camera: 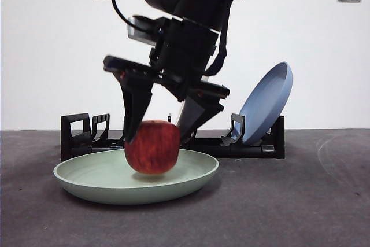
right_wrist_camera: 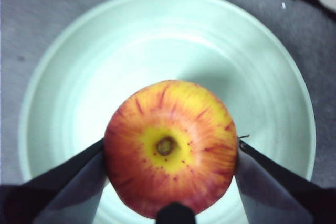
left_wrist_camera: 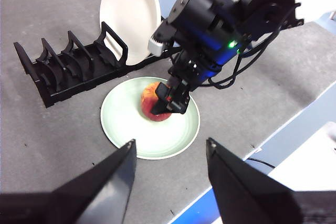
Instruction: Take the green plate from the plate rack,put the plate on the table,take the apple from the table,put the apple in the plate
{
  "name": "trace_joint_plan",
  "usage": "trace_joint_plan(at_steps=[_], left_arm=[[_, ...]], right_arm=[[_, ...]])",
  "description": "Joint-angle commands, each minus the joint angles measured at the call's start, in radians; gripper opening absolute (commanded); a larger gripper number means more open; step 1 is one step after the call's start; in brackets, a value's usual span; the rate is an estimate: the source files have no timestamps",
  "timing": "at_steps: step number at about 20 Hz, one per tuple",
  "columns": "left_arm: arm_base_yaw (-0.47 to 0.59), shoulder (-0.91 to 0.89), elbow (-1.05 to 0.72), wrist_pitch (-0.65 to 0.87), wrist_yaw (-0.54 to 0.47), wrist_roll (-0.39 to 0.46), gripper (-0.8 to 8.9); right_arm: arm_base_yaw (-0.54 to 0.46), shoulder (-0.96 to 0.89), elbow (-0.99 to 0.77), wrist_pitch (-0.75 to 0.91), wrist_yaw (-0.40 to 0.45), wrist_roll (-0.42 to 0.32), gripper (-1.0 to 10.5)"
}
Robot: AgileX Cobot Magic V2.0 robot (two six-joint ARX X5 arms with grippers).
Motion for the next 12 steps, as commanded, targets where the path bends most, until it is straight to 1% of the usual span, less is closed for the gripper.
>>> trace_joint_plan(at_steps=[1, 5, 6, 7, 8, 10, 12], left_arm=[[-0.002, -0.002, -0.003, 0.0, -0.004, -0.013, 2.23], [-0.002, -0.002, -0.003, 0.0, -0.003, -0.013, 2.23], [-0.002, -0.002, -0.003, 0.0, -0.003, -0.013, 2.23], [-0.002, -0.002, -0.003, 0.0, -0.003, -0.013, 2.23], [-0.002, -0.002, -0.003, 0.0, -0.003, -0.014, 2.23], [-0.002, -0.002, -0.003, 0.0, -0.003, -0.014, 2.23], [-0.002, -0.002, -0.003, 0.0, -0.003, -0.013, 2.23]], right_arm=[[0.002, 0.028, 0.005, 0.0, 0.004, -0.008, 0.0], [0.002, 0.032, 0.005, -0.003, 0.003, -0.018, 0.1], [0.002, 0.032, 0.005, -0.003, 0.003, -0.018, 0.3], [0.002, 0.032, 0.005, -0.005, 0.003, -0.018, 0.9], [0.002, 0.032, 0.005, -0.007, 0.003, -0.018, 1.9], [0.002, 0.032, 0.005, -0.015, 0.003, -0.018, 3.6], [0.002, 0.032, 0.005, -0.025, 0.003, -0.017, 5.0]])
